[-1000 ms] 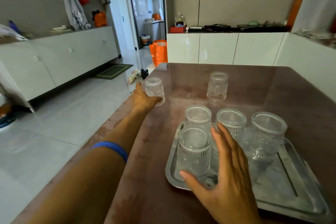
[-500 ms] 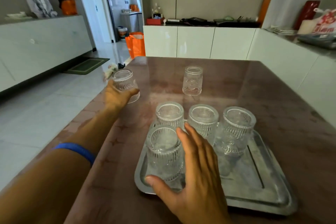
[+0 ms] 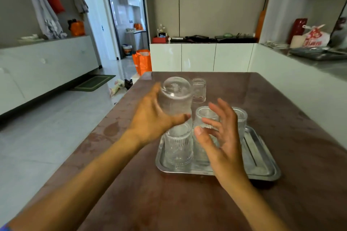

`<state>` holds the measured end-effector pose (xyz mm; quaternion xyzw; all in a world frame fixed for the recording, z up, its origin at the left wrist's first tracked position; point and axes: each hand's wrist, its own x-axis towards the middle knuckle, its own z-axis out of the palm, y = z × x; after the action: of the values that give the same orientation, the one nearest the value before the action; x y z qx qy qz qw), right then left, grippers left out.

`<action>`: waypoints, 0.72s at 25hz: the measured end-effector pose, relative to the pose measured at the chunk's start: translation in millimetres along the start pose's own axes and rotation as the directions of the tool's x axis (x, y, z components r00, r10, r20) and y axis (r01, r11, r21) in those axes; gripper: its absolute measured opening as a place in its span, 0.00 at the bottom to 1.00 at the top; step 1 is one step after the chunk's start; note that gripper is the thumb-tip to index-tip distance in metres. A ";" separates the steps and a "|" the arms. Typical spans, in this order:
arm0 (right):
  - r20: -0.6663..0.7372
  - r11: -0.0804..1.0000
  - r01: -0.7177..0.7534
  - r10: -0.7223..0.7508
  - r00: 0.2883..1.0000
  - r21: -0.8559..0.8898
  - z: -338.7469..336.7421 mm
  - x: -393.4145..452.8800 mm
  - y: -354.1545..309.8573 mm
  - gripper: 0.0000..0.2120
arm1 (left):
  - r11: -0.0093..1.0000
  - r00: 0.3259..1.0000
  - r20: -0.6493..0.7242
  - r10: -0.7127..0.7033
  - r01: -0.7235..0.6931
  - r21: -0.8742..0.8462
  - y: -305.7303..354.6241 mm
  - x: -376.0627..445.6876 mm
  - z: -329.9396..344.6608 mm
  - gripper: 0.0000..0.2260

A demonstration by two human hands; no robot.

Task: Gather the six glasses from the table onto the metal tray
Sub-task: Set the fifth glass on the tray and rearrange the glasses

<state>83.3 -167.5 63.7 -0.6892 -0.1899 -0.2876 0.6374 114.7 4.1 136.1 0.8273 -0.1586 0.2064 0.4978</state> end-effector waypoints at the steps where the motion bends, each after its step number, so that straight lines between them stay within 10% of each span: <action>1: 0.035 0.998 0.023 -0.025 0.999 0.051 -0.4 3.7 -11.4 0.35 | 0.999 0.999 0.024 0.046 -0.046 0.002 10.8 -12.4 6.2 0.34; 6: 0.070 0.980 0.143 -0.134 0.988 -0.139 -15.8 20.1 -51.0 0.35 | 0.973 0.967 0.141 0.212 -0.222 0.062 36.1 -35.5 21.7 0.34; 18: 0.081 0.789 -0.056 0.133 0.988 -0.612 -40.7 12.8 13.9 0.26 | 0.840 0.967 0.242 0.078 -0.195 0.507 -34.2 -50.8 6.2 0.19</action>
<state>95.4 -210.6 62.1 -0.8818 -0.0906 -0.2591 0.3835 88.0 17.0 82.2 0.9356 -0.2068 0.1878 0.2161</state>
